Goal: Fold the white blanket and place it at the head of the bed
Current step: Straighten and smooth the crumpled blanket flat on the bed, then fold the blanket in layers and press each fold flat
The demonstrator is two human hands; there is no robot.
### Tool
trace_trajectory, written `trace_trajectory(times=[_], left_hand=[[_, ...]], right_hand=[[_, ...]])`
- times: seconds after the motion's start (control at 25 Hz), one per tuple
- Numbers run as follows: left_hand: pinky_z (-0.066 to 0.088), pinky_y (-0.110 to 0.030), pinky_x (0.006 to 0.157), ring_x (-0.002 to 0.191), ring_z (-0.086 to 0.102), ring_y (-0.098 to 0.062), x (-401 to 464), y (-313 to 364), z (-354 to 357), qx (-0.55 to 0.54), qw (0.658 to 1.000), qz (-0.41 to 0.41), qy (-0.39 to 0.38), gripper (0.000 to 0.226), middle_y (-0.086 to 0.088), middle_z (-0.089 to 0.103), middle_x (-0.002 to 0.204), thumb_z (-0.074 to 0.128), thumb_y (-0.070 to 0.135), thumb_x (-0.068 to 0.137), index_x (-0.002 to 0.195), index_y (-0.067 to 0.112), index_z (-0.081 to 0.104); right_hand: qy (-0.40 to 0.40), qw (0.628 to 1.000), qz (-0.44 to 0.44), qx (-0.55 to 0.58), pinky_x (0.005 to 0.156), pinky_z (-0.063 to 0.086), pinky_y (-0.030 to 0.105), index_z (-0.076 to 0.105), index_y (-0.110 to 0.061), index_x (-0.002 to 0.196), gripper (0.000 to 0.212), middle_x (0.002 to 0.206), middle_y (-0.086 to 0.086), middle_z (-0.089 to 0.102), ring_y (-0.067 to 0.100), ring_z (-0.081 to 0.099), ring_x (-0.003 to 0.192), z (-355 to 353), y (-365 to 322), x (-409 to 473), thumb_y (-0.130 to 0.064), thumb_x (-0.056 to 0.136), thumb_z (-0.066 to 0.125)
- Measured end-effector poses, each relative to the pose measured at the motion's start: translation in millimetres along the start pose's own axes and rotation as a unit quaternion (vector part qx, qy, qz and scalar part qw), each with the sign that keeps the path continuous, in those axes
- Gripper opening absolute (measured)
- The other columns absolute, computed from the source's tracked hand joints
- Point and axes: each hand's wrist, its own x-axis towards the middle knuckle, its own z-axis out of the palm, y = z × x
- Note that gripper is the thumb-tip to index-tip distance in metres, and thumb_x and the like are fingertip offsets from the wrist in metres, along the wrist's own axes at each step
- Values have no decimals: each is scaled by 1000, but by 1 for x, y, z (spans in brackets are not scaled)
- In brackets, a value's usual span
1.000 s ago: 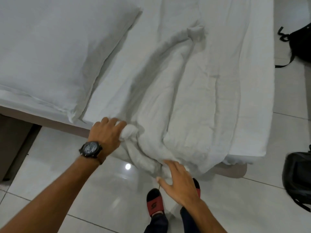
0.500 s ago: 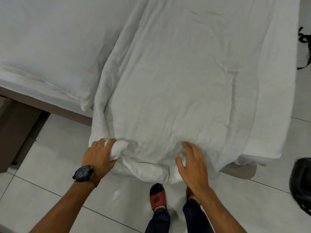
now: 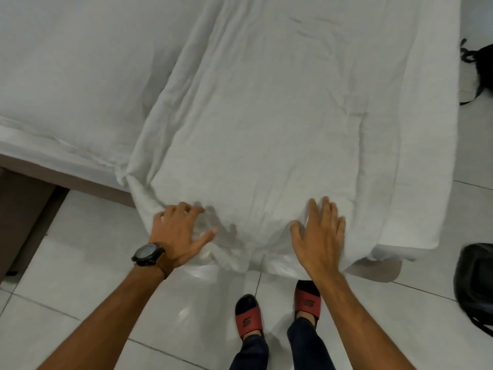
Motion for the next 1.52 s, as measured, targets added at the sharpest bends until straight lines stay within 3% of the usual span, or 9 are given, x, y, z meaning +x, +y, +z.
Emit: trace_trajectory(times=[0.24,0.44,0.6,0.72,0.96,1.12,1.28,1.4,1.52], left_hand=[[35,-63,112,136,42,-52,85,-38,-23,-88,971,-143,172,48,-36,45,144,64,35,97,133,3,60],[35,-71,110,132,38,-59,129,-68,-29,-80,960,-239,123,74,-31,29,156,69,47,93,146,4,39],[45,-70,101,117,55,-55,158,-112,-5,-174,923,-321,124,83,-29,57,134,63,75,79,137,22,37],[55,-64,86,92,64,-50,162,-120,-9,-253,913,-309,85,72,-27,68,111,43,80,85,118,18,58],[50,-58,99,113,61,-49,108,-78,-54,-396,866,-280,120,70,-27,66,127,44,63,98,133,5,60],[39,-52,112,132,51,-49,102,-48,-31,-398,866,-291,76,61,-33,53,145,46,43,109,141,-8,52],[30,-58,119,140,37,-54,101,-12,7,-235,930,-254,121,62,-36,37,154,50,29,107,153,-8,31],[-2,-47,130,159,6,-40,89,32,37,-90,985,-80,127,79,-25,8,171,32,51,108,163,0,8],[-4,-48,130,161,-5,-34,74,82,67,-52,996,9,73,79,-17,-2,174,16,56,107,165,5,0]], right_hand=[[59,984,166,30,132,12,59,26,-4,168,78,178,23,19,39,17,165,-28,53,39,-45,107,54],[54,928,311,199,124,37,57,23,-8,168,99,166,19,41,41,38,152,-39,76,52,-58,97,70],[16,861,383,335,98,57,44,55,-13,146,80,135,8,68,33,67,116,-60,84,71,-49,82,87],[5,844,371,387,85,56,36,70,-12,127,49,115,6,75,27,69,95,-74,90,78,-27,83,86],[144,875,322,333,87,57,36,73,-13,116,31,101,4,71,27,69,94,-147,94,55,-17,86,78],[116,921,318,192,78,55,44,64,-8,121,46,110,16,70,39,67,95,-163,136,60,-33,85,79],[59,970,236,22,115,44,62,31,-6,165,82,162,30,42,51,46,144,-83,145,48,-27,96,71],[56,989,114,-71,131,15,67,29,-6,168,66,174,29,24,47,22,162,-25,125,32,-34,111,47],[34,994,51,-94,134,9,63,26,-5,169,70,177,22,22,40,18,165,7,98,15,-47,113,28]])
